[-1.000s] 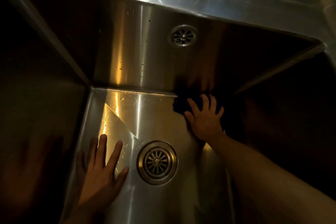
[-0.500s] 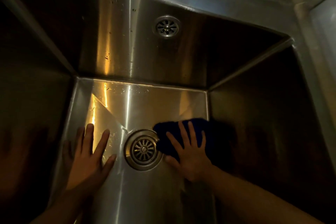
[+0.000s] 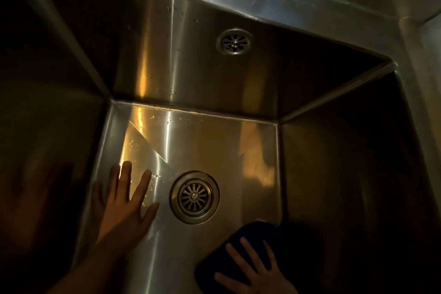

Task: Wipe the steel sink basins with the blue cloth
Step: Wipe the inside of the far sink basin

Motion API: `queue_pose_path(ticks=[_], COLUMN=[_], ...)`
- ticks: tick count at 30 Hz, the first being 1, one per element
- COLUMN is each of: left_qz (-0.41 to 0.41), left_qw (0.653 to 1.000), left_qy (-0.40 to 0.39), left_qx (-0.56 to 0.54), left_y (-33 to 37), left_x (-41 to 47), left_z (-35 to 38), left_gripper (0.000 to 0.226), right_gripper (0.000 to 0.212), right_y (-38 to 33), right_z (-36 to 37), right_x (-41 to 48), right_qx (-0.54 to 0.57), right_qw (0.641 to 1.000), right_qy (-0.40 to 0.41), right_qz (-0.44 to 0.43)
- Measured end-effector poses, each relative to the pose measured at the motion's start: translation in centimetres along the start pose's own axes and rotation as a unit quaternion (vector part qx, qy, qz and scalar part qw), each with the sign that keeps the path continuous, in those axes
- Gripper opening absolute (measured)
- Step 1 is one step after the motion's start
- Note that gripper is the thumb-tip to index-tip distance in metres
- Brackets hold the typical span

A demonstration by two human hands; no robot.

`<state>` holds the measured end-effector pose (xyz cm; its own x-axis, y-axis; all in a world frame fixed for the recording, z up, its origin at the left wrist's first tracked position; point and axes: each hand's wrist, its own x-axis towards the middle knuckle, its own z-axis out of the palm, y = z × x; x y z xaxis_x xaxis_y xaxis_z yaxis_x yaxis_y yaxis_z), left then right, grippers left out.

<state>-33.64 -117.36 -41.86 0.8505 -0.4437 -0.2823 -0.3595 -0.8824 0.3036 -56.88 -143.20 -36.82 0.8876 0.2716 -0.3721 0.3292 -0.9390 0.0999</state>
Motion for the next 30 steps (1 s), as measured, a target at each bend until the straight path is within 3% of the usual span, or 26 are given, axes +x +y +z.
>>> queue_pose_path(ticks=[8,13,16,21,25,27,30], left_qz=[-0.006,-0.007,-0.010,-0.007,-0.010,-0.011,-0.011], left_qw=[1.000,1.000,1.000,1.000,1.000,1.000,1.000], left_qy=[0.001,0.001,-0.004,-0.012,-0.015,-0.013,-0.011], left_qx=[-0.013,-0.025,-0.025,-0.025,-0.014,-0.019,-0.013], left_y=[0.6,1.1,0.9,0.6,0.5,0.6,0.9], left_x=[-0.1,-0.1,-0.1,0.1,0.1,0.1,-0.1], left_z=[-0.7,-1.2,-1.1,-0.7,-0.8,-1.0,-1.2], left_gripper=[0.075,0.076,0.077,0.076,0.075,0.075,0.074], right_gripper=[0.057,0.057,0.056,0.057,0.058,0.059,0.063], right_y=[2.0,6.8,10.5,14.9,13.7,12.2,11.3], right_z=[0.3,-0.9,-0.3,-2.3,-3.7,-3.9,-3.4], right_x=[2.4,8.4,12.1,18.6,19.0,18.5,19.0], right_qx=[0.038,0.127,0.194,0.212,0.151,0.157,0.216], right_qw=[0.998,0.972,0.952,0.926,0.921,0.896,0.862], right_qy=[-0.048,-0.069,-0.050,-0.042,0.006,0.025,-0.014], right_qz=[0.024,0.184,0.231,0.310,0.359,0.415,0.458])
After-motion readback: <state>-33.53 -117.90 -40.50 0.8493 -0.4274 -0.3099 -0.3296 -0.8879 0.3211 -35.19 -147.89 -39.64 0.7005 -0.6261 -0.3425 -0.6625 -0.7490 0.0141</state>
